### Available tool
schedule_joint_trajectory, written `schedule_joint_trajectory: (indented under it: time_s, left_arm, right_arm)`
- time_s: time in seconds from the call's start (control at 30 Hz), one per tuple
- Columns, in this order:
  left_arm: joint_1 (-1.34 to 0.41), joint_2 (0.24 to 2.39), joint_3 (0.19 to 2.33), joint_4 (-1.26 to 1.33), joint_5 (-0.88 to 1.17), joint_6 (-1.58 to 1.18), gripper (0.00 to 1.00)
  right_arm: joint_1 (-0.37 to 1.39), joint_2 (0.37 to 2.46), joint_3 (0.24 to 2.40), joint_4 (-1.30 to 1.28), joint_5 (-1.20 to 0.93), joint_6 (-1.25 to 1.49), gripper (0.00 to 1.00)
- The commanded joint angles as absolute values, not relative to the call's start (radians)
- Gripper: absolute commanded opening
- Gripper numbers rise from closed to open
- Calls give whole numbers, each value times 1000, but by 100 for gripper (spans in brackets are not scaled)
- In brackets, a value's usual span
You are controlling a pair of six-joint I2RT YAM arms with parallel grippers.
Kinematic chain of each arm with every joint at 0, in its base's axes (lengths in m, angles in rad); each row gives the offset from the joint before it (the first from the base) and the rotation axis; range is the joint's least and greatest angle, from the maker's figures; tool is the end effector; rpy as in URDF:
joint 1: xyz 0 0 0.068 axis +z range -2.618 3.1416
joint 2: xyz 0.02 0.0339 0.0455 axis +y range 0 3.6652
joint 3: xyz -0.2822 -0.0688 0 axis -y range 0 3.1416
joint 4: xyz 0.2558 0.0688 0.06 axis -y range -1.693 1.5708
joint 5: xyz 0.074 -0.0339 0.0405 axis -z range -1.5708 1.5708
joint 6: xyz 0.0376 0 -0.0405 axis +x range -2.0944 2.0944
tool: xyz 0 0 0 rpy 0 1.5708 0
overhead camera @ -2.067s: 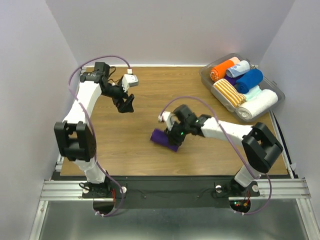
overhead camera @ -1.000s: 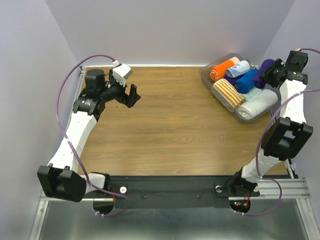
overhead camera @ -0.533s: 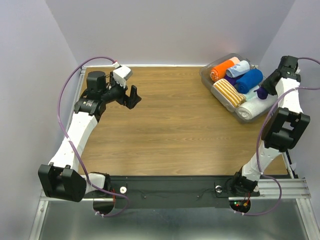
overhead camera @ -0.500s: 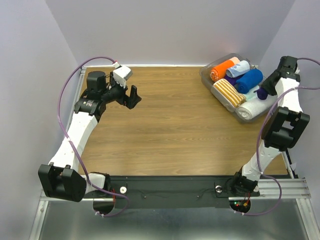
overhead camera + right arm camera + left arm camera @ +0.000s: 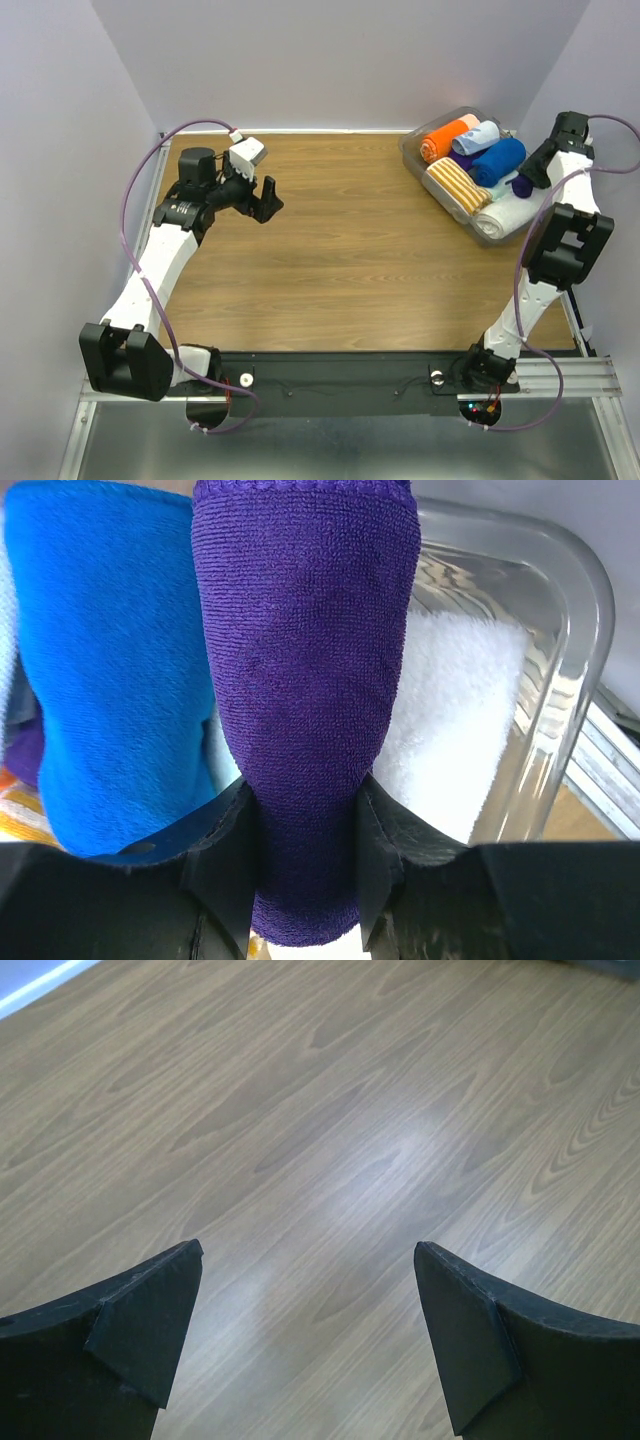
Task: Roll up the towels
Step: Place the rolled towel into the container
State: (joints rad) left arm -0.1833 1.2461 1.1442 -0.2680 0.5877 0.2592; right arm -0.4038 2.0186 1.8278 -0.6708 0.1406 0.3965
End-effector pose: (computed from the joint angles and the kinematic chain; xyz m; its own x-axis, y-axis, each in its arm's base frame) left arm 0.2801 -0.0731 0.3766 -0.1744 0.2493 -0.9526 0.7290 0.6830 0.0452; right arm 0.4367 -0.1923 0.2939 -0.4611 0.6128 -0.6418 0.7058 0.6916 0.1534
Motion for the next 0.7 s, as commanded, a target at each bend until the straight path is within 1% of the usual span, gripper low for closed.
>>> schedule_joint_trajectory:
  time_s: [0.0, 0.3, 0.6, 0.67]
  left_arm:
    - [-187, 1243, 1140, -236, 595, 253, 99]
    - [-189, 1246, 1137, -250, 595, 253, 99]
    - [-187, 1241, 1149, -273, 578, 255, 99]
    - [-187, 1247, 1152, -278, 575, 247, 99]
  right_arm:
    - [-382, 2034, 1904, -612, 129, 393, 1]
    - [-359, 2097, 1944, -611, 120, 426, 1]
    - [-359, 2102, 1884, -611, 66, 471, 1]
    - [-360, 2095, 1876, -611, 63, 476, 4]
